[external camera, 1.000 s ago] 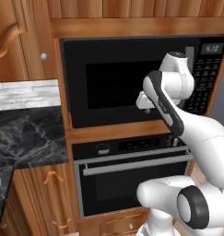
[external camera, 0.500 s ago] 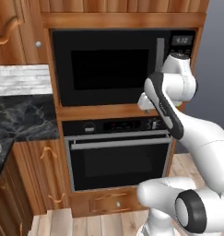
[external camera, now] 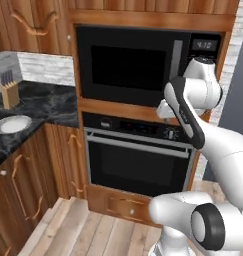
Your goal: Take the baked cake out of the oven and place it on the plate for cooling. Then close the oven door.
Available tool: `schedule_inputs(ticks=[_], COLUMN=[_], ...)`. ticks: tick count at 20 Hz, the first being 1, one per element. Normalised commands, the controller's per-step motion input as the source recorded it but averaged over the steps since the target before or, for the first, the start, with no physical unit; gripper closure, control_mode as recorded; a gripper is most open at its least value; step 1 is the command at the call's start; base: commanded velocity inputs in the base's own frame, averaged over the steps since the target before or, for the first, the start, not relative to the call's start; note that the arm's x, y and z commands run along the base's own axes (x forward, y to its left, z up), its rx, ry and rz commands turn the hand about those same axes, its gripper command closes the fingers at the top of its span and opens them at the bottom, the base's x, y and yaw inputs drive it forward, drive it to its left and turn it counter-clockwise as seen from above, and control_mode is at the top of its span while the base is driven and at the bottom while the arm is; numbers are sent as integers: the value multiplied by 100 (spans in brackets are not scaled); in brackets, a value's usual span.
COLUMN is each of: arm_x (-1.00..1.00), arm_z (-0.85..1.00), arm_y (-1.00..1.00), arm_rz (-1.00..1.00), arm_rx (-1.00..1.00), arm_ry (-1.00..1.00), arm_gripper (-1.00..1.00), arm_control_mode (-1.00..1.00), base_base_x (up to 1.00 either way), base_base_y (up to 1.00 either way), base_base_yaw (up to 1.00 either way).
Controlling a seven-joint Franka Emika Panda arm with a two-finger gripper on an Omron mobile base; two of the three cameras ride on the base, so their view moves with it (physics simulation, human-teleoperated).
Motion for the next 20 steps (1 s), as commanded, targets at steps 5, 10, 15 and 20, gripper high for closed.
schedule_inputs(ticks=[5,10,15,20], arm_x=[0,0,0,3], arm_z=[0,0,-3,-7], arm_y=[0,0,-4,28], arm_rz=[0,0,6,15], arm_rx=[0,0,0,-9], arm_ry=[0,0,2,8], arm_gripper=[-100,-100,-100,-100], arm_control_mode=[100,100,-100,-100], base_base_x=[0,0,0,0], base_base_y=[-79,-93,-57,0], base_base_yaw=[64,50,32,0])
